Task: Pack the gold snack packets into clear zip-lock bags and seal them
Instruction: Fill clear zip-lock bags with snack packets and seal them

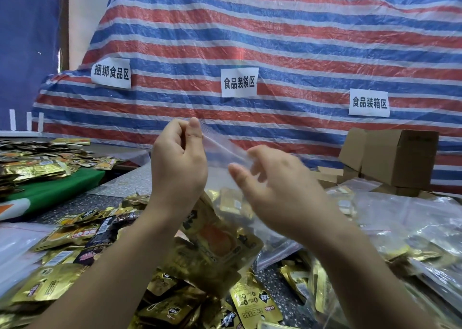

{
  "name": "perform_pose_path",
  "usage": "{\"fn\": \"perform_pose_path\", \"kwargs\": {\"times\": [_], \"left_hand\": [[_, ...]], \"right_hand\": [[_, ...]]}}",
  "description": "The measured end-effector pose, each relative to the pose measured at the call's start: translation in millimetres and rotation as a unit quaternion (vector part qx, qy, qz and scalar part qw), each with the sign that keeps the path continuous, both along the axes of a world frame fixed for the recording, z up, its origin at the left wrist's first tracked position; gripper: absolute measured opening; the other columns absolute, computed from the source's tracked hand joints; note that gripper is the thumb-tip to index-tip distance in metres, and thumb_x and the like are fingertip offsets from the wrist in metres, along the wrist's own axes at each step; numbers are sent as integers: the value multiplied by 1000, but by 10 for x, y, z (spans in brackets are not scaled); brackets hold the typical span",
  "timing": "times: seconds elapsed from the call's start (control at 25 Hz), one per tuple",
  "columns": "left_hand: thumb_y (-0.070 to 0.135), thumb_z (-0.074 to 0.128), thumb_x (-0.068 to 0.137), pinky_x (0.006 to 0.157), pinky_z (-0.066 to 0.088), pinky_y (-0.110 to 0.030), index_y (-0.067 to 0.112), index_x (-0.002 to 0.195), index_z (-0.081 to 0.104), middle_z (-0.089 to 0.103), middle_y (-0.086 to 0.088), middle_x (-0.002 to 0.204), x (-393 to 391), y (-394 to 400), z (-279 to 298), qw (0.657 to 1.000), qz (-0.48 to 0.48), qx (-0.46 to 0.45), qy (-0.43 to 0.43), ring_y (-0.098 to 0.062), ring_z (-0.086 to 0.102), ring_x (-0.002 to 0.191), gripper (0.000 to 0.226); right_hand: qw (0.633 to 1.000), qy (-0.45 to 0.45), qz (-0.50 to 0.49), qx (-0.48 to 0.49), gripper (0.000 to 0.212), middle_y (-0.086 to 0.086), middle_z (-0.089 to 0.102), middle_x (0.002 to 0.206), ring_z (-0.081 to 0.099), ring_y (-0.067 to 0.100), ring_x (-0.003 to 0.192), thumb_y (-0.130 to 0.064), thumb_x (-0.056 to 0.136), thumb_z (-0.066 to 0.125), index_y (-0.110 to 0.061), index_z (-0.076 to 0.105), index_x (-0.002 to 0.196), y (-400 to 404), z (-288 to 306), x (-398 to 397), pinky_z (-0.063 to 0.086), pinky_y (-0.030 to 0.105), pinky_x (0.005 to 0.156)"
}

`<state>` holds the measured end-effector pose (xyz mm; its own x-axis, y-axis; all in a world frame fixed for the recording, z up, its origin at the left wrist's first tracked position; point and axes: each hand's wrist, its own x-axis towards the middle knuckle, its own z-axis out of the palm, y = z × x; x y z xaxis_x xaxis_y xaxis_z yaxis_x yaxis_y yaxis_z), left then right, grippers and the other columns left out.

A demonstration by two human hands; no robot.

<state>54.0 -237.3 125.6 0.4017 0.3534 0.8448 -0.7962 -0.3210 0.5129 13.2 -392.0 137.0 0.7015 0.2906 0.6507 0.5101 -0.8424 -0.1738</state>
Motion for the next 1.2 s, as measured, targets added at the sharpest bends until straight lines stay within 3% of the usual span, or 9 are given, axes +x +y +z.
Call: {"fn": "perform_pose_path", "kwargs": {"times": [0.16, 0.32, 0.56, 0.72, 0.84, 0.92, 1.04, 1.12, 1.2], "left_hand": [[32, 43, 104, 46, 32, -14, 18, 72, 47, 44, 9, 56, -8, -29, -8, 1000, 7, 18, -4, -3, 41, 49, 35], [35, 44, 102, 46, 35, -31, 3, 77, 51, 46, -5, 58, -26, -79, -29, 995, -74, 62, 22, -9, 40, 50, 41], [36, 43, 103, 51, 38, -28, 7, 78, 52, 50, 1, 62, 8, -109, -68, 998, -43, 48, 26, -13, 45, 53, 39], [34, 37, 105, 59, 37, -16, 21, 95, 49, 51, 11, 80, 36, -104, -57, 999, 12, 13, 31, -4, 47, 68, 20], [34, 36, 105, 62, 39, -19, 26, 99, 47, 53, 8, 84, 41, -153, -92, 997, -21, 33, 67, -4, 48, 70, 14], [35, 36, 104, 63, 43, -21, 25, 101, 48, 56, 6, 88, 18, -202, -112, 995, -31, 48, 84, -7, 53, 75, 16], [36, 37, 104, 60, 44, -16, 23, 102, 51, 57, 9, 85, -13, -221, -105, 994, -33, 60, 90, -9, 56, 77, 19], [36, 38, 103, 63, 46, -22, 24, 100, 51, 57, 8, 84, -21, -218, -104, 993, -44, 58, 93, -11, 58, 75, 18], [37, 38, 103, 64, 47, -28, 26, 97, 51, 60, 6, 85, -27, -225, -109, 992, -52, 59, 101, -15, 59, 73, 17]], "right_hand": [[994, 88, 37, -50, 70, -11, 59, 111, 58, 12, 99, -80, 75, 50, -31, 43, 125, 165, -182, 9, 53, 40, 86], [958, 260, 104, -65, 57, -11, 61, 101, 61, 8, 88, -58, 77, 75, -35, 46, 120, 224, -355, 117, 55, 31, 78], [966, 242, 88, 2, 8, -1, 66, 77, 65, 19, 70, -17, 84, 64, -23, 59, 82, 223, -463, 289, 54, 33, 58], [955, 223, 53, 186, 14, -3, 74, 86, 71, 16, 79, -17, 89, 64, -25, 68, 100, -80, -316, 452, 61, 33, 69], [961, 29, -18, 274, 25, 0, 65, 94, 64, 20, 82, -17, 95, 51, -21, 61, 117, -439, -217, 632, 49, 26, 59], [961, -105, -104, 235, 31, 2, 58, 99, 60, 25, 86, -9, 92, 47, -14, 55, 122, -753, -124, 765, 41, 26, 59], [944, -228, -234, 46, 44, 14, 59, 116, 58, 35, 96, 8, 85, 51, -7, 51, 126, -1225, -7, 964, 48, 41, 76], [949, -118, -279, -86, 36, 10, 61, 119, 58, 33, 101, -1, 85, 56, -13, 54, 119, -1465, -52, 1070, 47, 43, 87], [931, 101, -296, -188, 34, 6, 60, 127, 57, 27, 111, -35, 90, 59, -21, 55, 120, -1603, -251, 1119, 47, 42, 95]]}}
